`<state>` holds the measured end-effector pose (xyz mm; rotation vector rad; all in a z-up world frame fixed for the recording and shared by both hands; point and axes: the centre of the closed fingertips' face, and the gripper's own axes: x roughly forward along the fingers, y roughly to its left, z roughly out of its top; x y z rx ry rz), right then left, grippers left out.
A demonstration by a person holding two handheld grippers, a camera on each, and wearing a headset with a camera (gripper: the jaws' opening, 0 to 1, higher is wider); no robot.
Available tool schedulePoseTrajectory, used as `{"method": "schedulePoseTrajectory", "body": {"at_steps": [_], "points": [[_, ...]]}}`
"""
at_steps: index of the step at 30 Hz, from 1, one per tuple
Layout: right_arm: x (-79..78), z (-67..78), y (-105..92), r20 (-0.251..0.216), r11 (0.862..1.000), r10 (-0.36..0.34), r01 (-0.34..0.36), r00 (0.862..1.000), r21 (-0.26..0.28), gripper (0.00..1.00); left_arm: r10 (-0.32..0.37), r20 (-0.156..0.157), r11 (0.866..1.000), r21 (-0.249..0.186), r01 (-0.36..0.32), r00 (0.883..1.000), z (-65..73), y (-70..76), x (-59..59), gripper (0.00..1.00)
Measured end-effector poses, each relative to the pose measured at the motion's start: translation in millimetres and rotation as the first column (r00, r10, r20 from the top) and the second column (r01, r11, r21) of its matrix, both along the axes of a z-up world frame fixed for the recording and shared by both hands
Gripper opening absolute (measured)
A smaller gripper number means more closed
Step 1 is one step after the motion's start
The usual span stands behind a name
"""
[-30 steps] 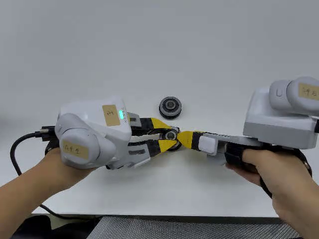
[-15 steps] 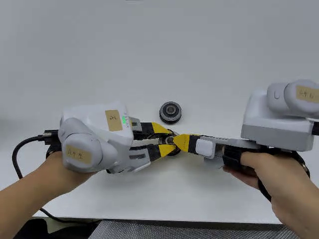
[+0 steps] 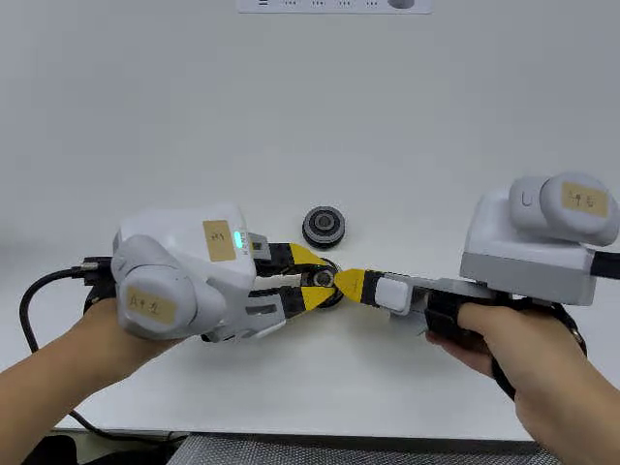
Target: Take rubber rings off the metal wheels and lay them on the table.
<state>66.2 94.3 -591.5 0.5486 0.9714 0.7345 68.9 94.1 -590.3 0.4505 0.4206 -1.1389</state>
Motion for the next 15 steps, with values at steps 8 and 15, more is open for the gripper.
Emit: {"method": "schedulePoseTrajectory", "body": {"at_steps": [8,15], "points": [[1.3,1.6,1.9,-0.007,1.000,-0.007,0.008,1.000,0.014,0.01,0.027,-0.001,1.000,-0.006,-0.027,1.000,4.5,3.7,5.8,0.07],[2.7,5.2,2.3,-0.004,1.000,-0.012,0.012,1.000,0.026,0.01,0.048,0.009,0.999,0.002,-0.048,0.999,7.1,10.6,6.3,0.08]]}}
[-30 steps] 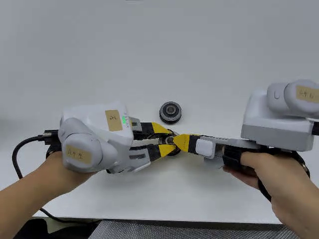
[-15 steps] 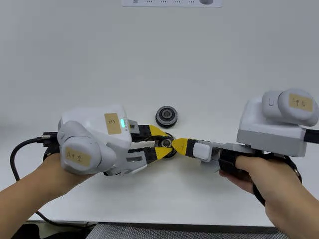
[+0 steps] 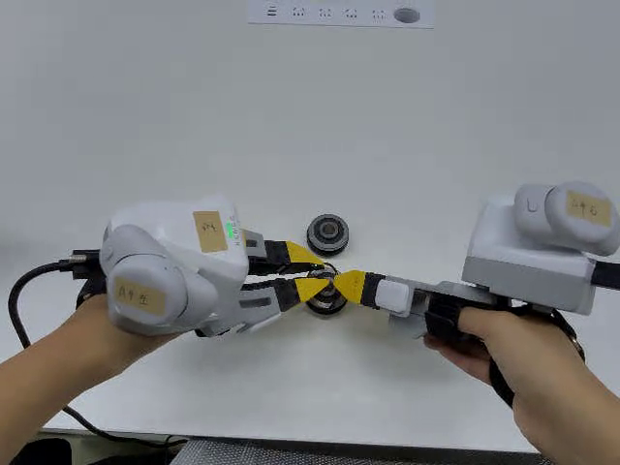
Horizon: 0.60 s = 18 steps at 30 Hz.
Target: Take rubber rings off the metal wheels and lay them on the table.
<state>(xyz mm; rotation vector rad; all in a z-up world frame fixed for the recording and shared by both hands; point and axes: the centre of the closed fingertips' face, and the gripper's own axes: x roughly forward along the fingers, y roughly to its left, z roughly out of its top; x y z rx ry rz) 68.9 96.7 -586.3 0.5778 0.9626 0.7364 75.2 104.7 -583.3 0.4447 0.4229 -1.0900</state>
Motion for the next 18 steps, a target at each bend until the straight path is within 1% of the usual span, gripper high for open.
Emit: {"method": "schedulePoseTrajectory", "body": {"at_steps": [4,7,10,12,16,18], "points": [[1.6,5.1,1.5,0.003,1.000,-0.003,0.003,1.000,0.013,0.01,0.027,0.007,1.000,-0.009,-0.026,1.000,5.7,6.6,1.4,0.10],[3.2,12.0,3.5,0.010,1.000,-0.008,0.008,1.000,0.028,0.01,0.052,0.016,0.999,-0.012,-0.052,0.999,10.1,14.6,3.5,0.12],[6.5,21.4,5.0,0.017,0.999,-0.017,0.016,1.000,0.050,0.01,0.084,0.018,0.996,-0.028,-0.083,0.996,15.7,23.2,5.3,0.12],[8.4,26.4,4.8,0.027,0.998,-0.018,0.017,0.999,0.053,0.01,0.097,0.022,0.995,-0.029,-0.097,0.995,18.1,28.5,5.7,0.13],[13.4,31.1,-2.0,0.036,0.997,-0.040,0.037,0.999,0.062,0.02,0.122,0.024,0.992,-0.038,-0.121,0.992,24.1,33.8,4.6,0.14],[15.4,31.0,-8.9,0.040,0.997,-0.053,0.050,0.998,0.056,0.02,0.137,0.022,0.990,-0.046,-0.136,0.990,27.5,35.4,4.4,0.15]]}}
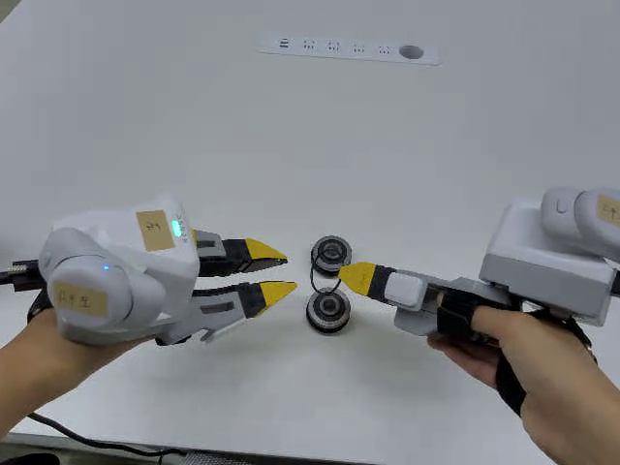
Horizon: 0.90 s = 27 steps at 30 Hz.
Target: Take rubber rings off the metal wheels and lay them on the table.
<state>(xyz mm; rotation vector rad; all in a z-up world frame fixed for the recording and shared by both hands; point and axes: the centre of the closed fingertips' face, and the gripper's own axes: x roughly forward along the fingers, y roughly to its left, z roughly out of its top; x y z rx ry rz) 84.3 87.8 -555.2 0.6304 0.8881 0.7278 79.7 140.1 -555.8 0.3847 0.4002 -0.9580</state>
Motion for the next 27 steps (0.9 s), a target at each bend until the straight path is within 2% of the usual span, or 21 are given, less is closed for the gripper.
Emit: {"method": "schedulePoseTrajectory", "body": {"at_steps": [7,13,20,23,24,27], "points": [[6.9,-7.8,-36.0,-0.013,0.996,-0.083,0.082,0.996,-0.028,0.02,0.027,0.008,0.999,-0.026,-0.027,1.000,9.4,0.4,-1.0,0.19],[10.8,-21.7,-64.1,-0.036,0.989,-0.134,0.132,0.990,-0.071,0.02,0.034,-0.006,0.999,-0.037,-0.034,0.999,9.5,-0.4,-2.7,0.20],[8.8,-36.3,-77.3,-0.069,0.979,-0.170,0.161,0.983,-0.127,0.02,0.033,-0.021,0.998,-0.049,-0.034,0.999,9.5,-5.5,-3.7,0.23],[7.2,-43.3,-84.8,-0.081,0.967,-0.195,0.178,0.977,-0.181,0.02,0.034,-0.024,0.998,-0.056,-0.036,0.999,10.0,-6.5,-3.1,0.23],[6.6,-45.6,-86.6,-0.073,0.964,-0.188,0.170,0.979,-0.204,0.02,0.034,-0.026,0.998,-0.057,-0.035,0.999,9.7,-7.0,-3.1,0.23],[4.7,-45.9,-85.5,-0.072,0.965,-0.181,0.162,0.981,-0.207,0.02,0.031,-0.030,0.998,-0.054,-0.032,0.999,8.2,-7.9,-3.6,0.23]]}}
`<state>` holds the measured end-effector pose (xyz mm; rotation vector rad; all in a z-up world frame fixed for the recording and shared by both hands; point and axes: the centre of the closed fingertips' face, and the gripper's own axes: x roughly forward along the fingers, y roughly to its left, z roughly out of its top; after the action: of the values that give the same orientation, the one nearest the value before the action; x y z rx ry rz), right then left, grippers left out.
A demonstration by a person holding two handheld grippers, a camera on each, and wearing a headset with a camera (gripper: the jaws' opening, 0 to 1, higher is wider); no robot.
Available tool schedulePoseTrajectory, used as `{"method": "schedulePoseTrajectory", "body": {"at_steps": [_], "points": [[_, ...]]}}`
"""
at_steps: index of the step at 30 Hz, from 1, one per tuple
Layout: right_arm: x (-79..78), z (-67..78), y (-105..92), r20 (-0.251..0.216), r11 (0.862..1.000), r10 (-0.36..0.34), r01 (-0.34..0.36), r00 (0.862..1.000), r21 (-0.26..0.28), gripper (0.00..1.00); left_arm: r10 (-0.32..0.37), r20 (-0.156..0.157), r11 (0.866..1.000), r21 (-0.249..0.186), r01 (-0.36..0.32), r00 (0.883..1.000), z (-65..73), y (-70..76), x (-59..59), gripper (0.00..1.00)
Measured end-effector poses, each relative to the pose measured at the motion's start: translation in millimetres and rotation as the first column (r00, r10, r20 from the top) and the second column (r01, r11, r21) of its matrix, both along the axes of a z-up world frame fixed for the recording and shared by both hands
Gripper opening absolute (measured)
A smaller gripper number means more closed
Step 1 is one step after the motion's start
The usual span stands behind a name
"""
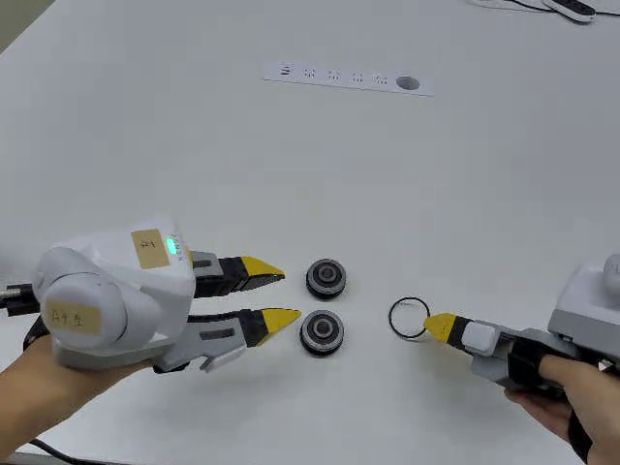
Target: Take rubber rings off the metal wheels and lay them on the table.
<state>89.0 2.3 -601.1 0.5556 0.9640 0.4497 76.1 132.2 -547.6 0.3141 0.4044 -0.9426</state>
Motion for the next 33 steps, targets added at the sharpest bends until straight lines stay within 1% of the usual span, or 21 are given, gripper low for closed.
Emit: {"method": "schedulePoseTrajectory", "body": {"at_steps": [1,3,4,5,7,9,14,16,18,21,22,24,25,26,28,29,33], "points": [[0.1,-0.1,-0.4,0.003,1.000,0.001,-0.001,1.000,-0.003,0.02,-0.001,-0.001,1.000,-0.001,0.001,1.000,-0.3,-0.5,-0.3,0.23],[1.9,-3.1,-3.7,0.018,0.999,0.018,-0.017,1.000,-0.038,0.03,-0.005,-0.003,1.000,0.002,0.005,1.000,-1.6,-1.4,-1.2,0.23],[2.2,-4.1,-4.9,0.023,0.998,0.024,-0.023,0.999,-0.054,0.04,-0.006,-0.004,1.000,0.003,0.006,1.000,-2.2,-1.5,-1.5,0.23],[3.2,-5.9,-6.1,0.026,0.997,0.032,-0.030,0.999,-0.064,0.07,-0.007,-0.003,1.000,0.002,0.007,1.000,-2.4,-2.0,-1.7,0.24],[1.0,-4.9,-5.9,0.029,0.997,0.038,-0.036,0.999,-0.071,0.09,-0.006,0.001,1.000,0.002,0.006,1.000,-2.2,-2.5,-1.6,0.25],[-0.9,-3.8,-6.5,0.039,0.996,0.046,-0.043,0.998,-0.084,0.09,-0.009,-0.003,1.000,0.001,0.009,1.000,-3.0,-2.8,-2.3,0.25],[-4.7,0.5,-11.2,0.061,0.995,0.040,-0.034,0.997,-0.096,0.14,-0.015,-0.006,1.000,0.006,0.015,1.000,-5.8,-2.8,-2.9,0.25],[-4.1,6.4,-10.6,0.087,0.996,0.037,-0.030,0.996,-0.080,0.15,-0.016,-0.011,1.000,0.011,0.016,1.000,-8.5,-3.2,-2.9,0.24],[-4.2,13.4,-8.5,0.105,0.998,0.034,-0.028,0.994,-0.054,0.17,-0.023,-0.020,1.000,0.017,0.023,1.000,-12.3,-5.0,-3.5,0.24],[-2.6,20.0,-7.2,0.138,0.999,0.042,-0.037,0.990,-0.033,0.18,-0.041,-0.032,0.999,0.028,0.042,0.999,-18.6,-9.3,-4.5,0.24],[-2.9,22.6,-5.5,0.148,0.999,0.046,-0.044,0.988,-0.018,0.19,-0.049,-0.039,0.998,0.032,0.050,0.998,-21.4,-11.9,-4.7,0.24],[-4.0,24.9,-2.6,0.152,0.998,0.054,-0.055,0.987,0.005,0.22,-0.057,-0.046,0.997,0.039,0.059,0.997,-25.0,-15.2,-4.4,0.24],[-5.2,27.7,0.9,0.156,0.997,0.057,-0.063,0.986,0.035,0.23,-0.064,-0.052,0.997,0.041,0.066,0.997,-27.6,-17.7,-4.3,0.23],[-5.8,29.7,2.5,0.156,0.997,0.054,-0.063,0.986,0.052,0.25,-0.069,-0.055,0.996,0.044,0.071,0.996,-29.2,-19.2,-3.9,0.23],[-7.1,32.2,4.9,0.172,0.995,0.071,-0.081,0.982,0.053,0.27,-0.077,-0.070,0.995,0.054,0.081,0.995,-33.5,-22.6,-3.4,0.22],[-7.3,32.9,5.8,0.179,0.995,0.076,-0.087,0.981,0.053,0.27,-0.079,-0.072,0.995,0.058,0.083,0.994,-34.8,-23.7,-2.9,0.22],[-7.9,34.3,8.7,0.176,0.993,0.071,-0.086,0.982,0.082,0.27,-0.091,-0.076,0.994,0.057,0.096,0.993,-36.8,-28.7,-1.4,0.22]]}}
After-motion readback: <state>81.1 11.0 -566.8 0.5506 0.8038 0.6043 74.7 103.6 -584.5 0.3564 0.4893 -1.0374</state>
